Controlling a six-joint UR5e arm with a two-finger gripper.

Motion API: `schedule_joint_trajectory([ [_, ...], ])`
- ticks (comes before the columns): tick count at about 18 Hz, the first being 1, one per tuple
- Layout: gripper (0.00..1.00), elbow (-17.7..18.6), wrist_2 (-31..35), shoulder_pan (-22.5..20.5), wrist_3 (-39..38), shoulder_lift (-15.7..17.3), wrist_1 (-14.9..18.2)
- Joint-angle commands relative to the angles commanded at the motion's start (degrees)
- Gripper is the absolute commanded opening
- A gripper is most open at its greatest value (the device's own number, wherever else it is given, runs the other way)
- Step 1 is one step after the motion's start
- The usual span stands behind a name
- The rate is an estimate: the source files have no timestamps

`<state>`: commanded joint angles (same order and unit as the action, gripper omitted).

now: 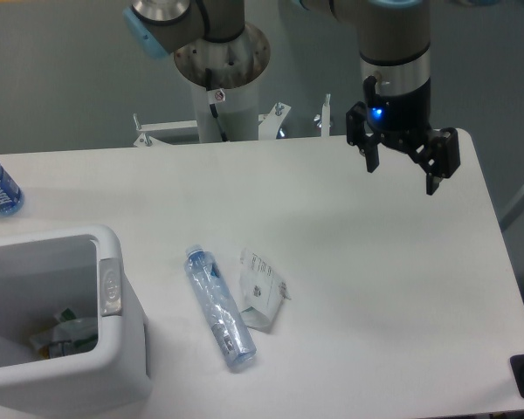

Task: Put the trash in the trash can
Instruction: 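Move the open gripper down toward the crumpled clear plastic cup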

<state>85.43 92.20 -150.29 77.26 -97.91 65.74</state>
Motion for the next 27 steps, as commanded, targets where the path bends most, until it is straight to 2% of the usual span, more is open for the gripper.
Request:
schedule_joint_trajectory([
  [6, 1.00, 0.09, 0.18, 0.44, -0.88, -0.09, -0.18],
  [11, 1.00, 0.52, 0.00, 0.79, -5.88, -0.88, -0.26],
  [15, 1.00, 2.98, -0.09, 2.19, -8.16, -1.76, -2.28],
  [21, 1.00, 6.84, -0.44, 7.90, -21.61, -4.48, -4.04],
  [27, 1.00, 12.91, -0.53, 10.11, -22.24, -5.54, -5.36],
])
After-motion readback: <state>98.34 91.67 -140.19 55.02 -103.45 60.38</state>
